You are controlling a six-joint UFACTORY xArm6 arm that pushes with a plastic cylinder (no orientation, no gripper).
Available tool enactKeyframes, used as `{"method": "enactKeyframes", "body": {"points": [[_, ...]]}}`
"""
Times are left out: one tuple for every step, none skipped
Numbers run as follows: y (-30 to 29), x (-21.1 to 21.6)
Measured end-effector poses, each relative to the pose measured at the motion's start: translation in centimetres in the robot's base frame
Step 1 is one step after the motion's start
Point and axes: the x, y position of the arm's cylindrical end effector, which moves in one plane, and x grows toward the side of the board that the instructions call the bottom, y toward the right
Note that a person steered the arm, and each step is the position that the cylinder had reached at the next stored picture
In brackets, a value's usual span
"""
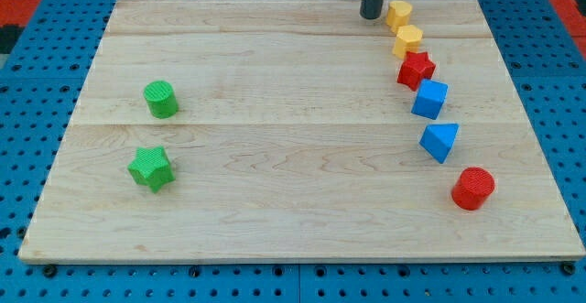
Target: Slide your arm towards the green circle
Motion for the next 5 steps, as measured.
{"method": "enactKeyframes", "body": {"points": [[-5.9, 2.1], [-15.7, 5.0], [-26.3, 6.7], [-29.0, 12.7], [-21.0, 13.4]]}}
